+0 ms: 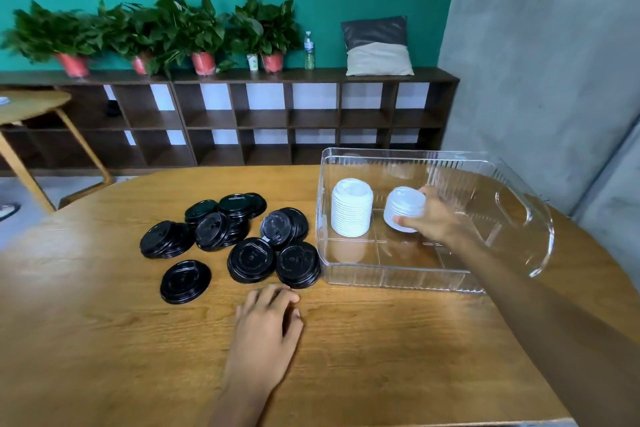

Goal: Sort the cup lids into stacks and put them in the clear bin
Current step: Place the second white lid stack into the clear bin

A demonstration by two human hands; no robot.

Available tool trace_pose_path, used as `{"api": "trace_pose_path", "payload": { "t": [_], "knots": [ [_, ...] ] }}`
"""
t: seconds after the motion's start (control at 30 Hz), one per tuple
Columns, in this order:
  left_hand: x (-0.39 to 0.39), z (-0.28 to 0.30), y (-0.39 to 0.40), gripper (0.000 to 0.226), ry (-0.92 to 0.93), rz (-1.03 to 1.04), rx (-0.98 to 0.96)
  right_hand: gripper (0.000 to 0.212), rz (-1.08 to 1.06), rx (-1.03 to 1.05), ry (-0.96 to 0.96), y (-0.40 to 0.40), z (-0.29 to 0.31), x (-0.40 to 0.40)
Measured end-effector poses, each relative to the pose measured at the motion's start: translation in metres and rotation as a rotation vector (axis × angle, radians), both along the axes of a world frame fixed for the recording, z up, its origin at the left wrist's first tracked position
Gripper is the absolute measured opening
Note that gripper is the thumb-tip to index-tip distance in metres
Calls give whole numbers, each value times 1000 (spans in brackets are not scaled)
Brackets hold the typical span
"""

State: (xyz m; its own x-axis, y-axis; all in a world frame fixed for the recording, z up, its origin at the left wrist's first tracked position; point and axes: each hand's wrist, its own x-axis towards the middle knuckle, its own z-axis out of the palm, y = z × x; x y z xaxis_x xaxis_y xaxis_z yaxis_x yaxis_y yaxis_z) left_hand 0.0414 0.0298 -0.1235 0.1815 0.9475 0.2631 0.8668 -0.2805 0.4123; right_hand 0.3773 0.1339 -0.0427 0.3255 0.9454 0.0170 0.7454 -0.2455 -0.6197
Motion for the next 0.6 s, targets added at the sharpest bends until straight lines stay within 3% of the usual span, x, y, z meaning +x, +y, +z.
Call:
{"api": "trace_pose_path", "payload": {
  "t": [0.3,0.47,0.53,0.6],
  "knots": [
    [0,-2,0,23,-1,-4,12,81,8,-68,-125,10,-11,1],
    [0,-1,-1,21,-8,-1,28,98,74,-134,-177,-3,4,-1],
    [0,-1,-1,22,-4,-5,28,91,56,26,-210,-18,19,-4],
    [0,0,-1,22,-15,-4,31,71,16,333,-202,-44,32,-12]
  ]
}}
